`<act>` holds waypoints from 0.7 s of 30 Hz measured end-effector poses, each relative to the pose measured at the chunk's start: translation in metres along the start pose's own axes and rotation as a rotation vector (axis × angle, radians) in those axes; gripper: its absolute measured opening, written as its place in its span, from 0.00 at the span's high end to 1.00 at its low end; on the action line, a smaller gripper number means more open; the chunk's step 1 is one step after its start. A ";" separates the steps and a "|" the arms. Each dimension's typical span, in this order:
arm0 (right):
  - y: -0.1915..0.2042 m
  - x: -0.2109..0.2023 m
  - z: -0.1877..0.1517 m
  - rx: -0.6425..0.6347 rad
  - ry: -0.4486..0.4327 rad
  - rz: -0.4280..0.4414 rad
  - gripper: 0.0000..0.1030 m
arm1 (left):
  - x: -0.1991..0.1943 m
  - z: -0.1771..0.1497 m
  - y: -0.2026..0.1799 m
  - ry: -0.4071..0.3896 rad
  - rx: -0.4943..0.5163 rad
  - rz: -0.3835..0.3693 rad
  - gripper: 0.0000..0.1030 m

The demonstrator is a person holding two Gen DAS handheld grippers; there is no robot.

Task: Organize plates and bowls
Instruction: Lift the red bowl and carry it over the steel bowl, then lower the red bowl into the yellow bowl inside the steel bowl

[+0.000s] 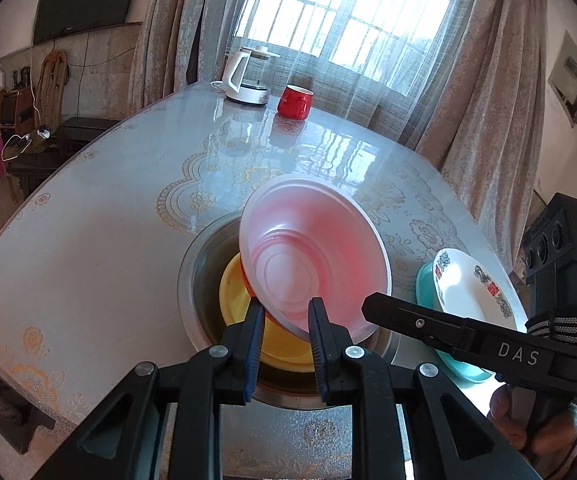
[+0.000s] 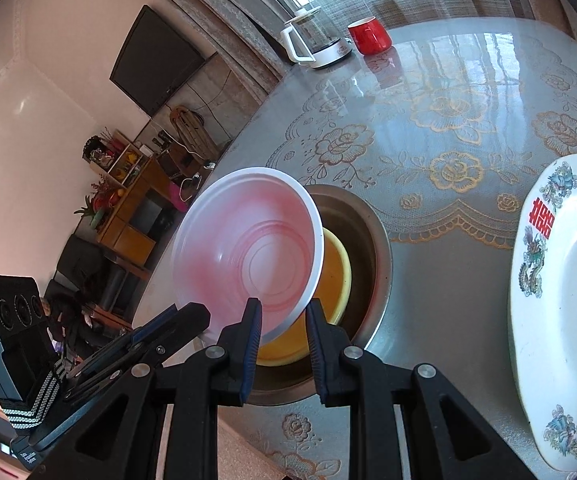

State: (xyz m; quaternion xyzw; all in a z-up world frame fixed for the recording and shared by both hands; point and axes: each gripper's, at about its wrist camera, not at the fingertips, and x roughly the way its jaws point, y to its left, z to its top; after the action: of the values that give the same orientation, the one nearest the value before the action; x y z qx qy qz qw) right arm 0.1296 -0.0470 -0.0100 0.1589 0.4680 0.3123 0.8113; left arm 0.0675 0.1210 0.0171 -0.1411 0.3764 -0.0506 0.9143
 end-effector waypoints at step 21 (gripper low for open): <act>0.002 0.019 -0.004 0.023 0.036 -0.006 0.78 | 0.017 -0.008 0.011 0.059 -0.021 0.000 0.79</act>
State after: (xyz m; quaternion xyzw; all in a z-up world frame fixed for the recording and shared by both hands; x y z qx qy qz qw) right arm 0.1327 -0.0334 -0.0233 0.1611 0.4868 0.3072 0.8017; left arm 0.0735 0.1263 -0.0033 -0.1493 0.4036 -0.0507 0.9013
